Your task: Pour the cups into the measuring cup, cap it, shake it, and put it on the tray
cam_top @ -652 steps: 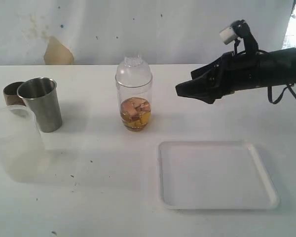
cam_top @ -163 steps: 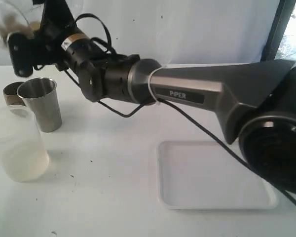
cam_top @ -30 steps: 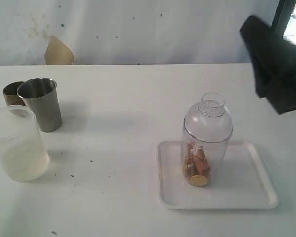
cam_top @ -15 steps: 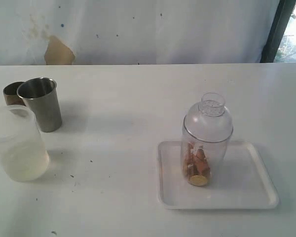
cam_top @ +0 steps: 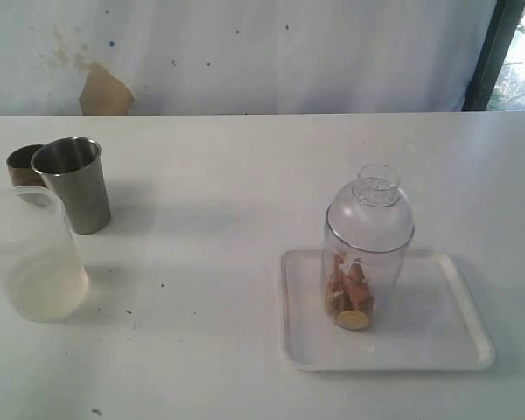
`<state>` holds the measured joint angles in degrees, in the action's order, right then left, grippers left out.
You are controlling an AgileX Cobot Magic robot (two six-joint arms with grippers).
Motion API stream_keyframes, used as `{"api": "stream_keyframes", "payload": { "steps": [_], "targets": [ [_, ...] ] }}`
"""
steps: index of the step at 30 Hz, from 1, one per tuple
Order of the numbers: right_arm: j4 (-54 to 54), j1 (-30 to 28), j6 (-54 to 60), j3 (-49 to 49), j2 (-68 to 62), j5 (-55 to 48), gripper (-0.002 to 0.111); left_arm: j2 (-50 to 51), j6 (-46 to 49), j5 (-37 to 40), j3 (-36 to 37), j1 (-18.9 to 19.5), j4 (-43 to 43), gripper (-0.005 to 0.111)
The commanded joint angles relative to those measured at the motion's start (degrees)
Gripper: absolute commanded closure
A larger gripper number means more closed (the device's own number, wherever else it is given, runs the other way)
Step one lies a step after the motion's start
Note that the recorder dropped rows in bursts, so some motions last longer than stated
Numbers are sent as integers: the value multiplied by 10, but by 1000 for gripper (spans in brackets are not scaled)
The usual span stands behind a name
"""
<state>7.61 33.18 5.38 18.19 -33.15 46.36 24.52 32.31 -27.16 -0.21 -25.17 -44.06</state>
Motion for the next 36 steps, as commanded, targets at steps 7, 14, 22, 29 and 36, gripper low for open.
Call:
{"api": "stream_keyframes", "payload": {
  "steps": [7, 14, 22, 29, 36],
  "targets": [
    [1, -3, 4, 0, 3, -1, 4, -70, -477, 150, 2, 197, 543, 107],
    [1, -3, 4, 0, 3, -1, 4, -157, -365, 339, 2, 257, 506, 107],
    [1, -3, 4, 0, 3, -1, 4, -245, -249, 405, 2, 273, 415, 107],
    [3, -3, 4, 0, 3, -1, 4, -245, -271, 405, 2, 273, 415, 107],
    [3, -3, 4, 0, 3, -1, 4, -245, -293, 389, 2, 273, 432, 107]
  ]
}}
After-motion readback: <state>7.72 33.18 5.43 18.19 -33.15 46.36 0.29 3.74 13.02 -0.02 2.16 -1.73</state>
